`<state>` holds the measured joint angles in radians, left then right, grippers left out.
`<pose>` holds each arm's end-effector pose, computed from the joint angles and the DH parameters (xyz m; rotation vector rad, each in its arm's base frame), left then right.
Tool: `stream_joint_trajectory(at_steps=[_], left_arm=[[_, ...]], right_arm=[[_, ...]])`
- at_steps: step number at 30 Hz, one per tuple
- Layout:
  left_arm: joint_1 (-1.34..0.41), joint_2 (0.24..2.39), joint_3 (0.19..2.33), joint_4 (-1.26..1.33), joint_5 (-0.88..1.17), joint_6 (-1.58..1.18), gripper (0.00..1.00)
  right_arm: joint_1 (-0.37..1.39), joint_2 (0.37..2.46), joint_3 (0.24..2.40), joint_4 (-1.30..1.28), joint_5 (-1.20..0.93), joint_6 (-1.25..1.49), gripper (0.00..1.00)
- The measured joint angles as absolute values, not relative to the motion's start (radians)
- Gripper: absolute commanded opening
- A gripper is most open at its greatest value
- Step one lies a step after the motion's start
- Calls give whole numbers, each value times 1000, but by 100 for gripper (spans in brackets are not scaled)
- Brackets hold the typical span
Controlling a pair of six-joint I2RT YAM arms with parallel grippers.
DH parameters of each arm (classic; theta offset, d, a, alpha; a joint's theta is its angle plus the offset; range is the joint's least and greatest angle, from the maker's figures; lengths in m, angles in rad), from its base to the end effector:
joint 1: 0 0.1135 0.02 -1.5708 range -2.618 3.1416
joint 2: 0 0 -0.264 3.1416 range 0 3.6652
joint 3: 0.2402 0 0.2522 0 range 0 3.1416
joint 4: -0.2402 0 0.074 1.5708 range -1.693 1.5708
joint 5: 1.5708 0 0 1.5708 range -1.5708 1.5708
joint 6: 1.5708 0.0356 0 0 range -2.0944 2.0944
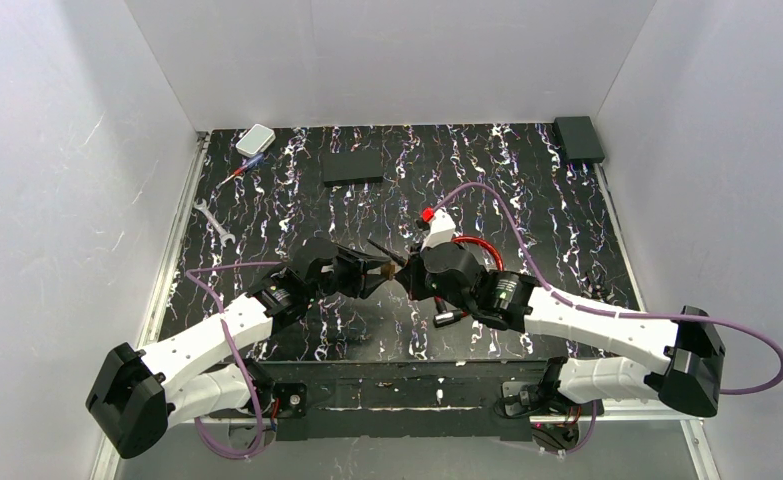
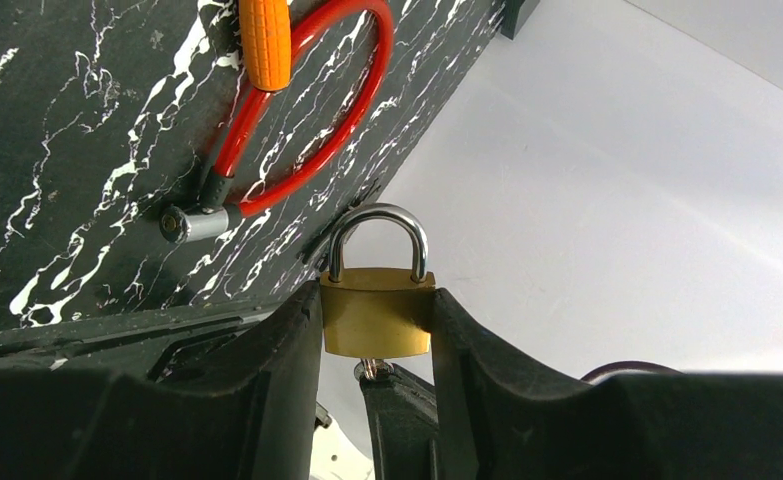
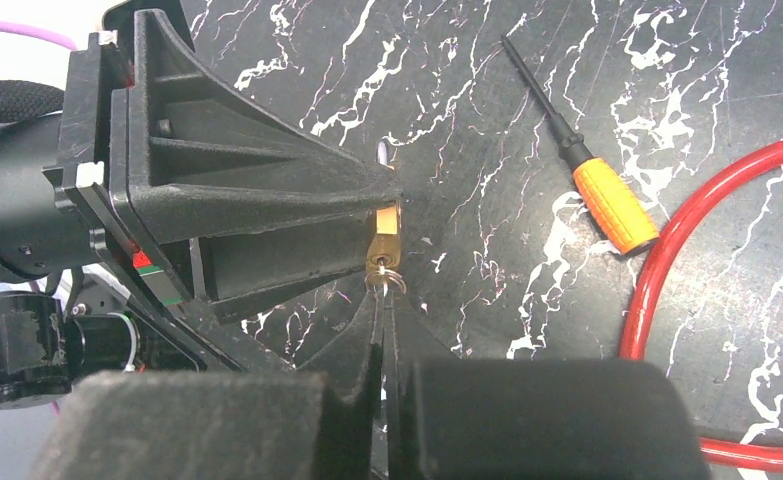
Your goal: Unlock with the key
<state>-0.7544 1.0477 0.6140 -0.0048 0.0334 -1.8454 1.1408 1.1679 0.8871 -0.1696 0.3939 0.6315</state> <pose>0.1703 -0.1617 0.2472 -1.2499 2.1096 -1.5124 0.1228 0.2349 0.2996 -0.2677 2.0453 0.7362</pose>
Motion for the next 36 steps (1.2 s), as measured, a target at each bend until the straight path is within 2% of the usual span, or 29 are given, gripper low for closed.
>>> stream_joint_trajectory(at_steps=[5, 6, 7, 9, 10, 13, 21, 27, 36], left_arm=[[-752, 1047, 614, -14, 23, -1840, 0], [-752, 1047, 614, -16, 22, -1839, 0], [-751, 1047, 614, -17, 21, -1837, 0], [-750, 1047, 614, -19, 19, -1832, 0], [-750, 1047, 614, -19, 19, -1831, 0], [-751, 1047, 615, -14, 32, -1826, 0], [-753, 1031, 615, -17, 36, -1824, 0], [-753, 1031, 615, -28, 36, -1824, 0], [-753, 1029, 615, -34, 36, -1817, 0]], right_arm=[[1141, 1181, 886, -158, 393, 633, 1], [1141, 1184, 886, -155, 393, 633, 4], [1141, 1186, 886, -154, 393, 633, 11], [1141, 1191, 886, -150, 393, 636, 31], [1141, 1194, 886, -146, 392, 639, 38], [1141, 1210, 886, -131, 390, 646, 42], [1141, 1194, 886, -129, 386, 664, 42], [1141, 1135, 885, -127, 391, 682, 36], [1141, 1153, 871, -125, 391, 697, 30]])
